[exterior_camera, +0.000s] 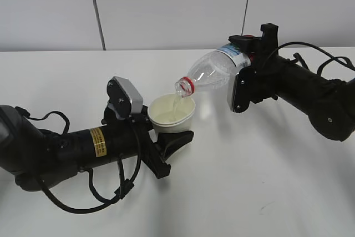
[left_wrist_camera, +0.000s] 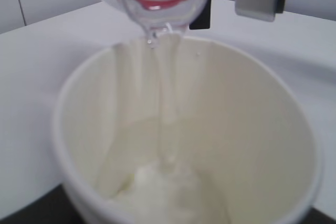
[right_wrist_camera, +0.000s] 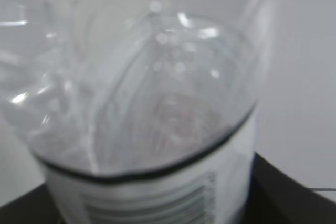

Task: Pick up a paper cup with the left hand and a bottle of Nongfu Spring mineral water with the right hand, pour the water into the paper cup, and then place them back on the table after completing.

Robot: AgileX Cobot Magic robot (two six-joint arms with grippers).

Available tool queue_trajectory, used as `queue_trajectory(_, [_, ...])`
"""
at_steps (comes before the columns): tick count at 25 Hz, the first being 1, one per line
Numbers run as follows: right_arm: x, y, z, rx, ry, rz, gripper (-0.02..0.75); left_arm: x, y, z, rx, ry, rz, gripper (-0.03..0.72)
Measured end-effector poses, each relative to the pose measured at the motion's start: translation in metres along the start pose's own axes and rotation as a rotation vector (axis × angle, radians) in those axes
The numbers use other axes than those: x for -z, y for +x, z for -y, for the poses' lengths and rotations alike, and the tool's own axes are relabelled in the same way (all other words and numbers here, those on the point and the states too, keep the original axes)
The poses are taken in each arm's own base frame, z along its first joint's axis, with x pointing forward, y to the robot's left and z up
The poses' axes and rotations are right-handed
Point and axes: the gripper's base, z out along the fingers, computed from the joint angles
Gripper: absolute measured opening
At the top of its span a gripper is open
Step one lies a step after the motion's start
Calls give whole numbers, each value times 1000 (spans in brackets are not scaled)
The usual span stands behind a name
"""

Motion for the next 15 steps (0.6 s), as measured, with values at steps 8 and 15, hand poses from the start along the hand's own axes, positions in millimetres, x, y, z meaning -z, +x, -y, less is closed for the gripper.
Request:
queue_trajectory(8, [0, 0, 0, -29, 2, -1, 412, 0, 0, 0, 0, 0, 0, 398])
queue_trajectory(15, [0, 0, 0, -82, 2, -1, 412, 0, 0, 0, 0, 0, 0, 398])
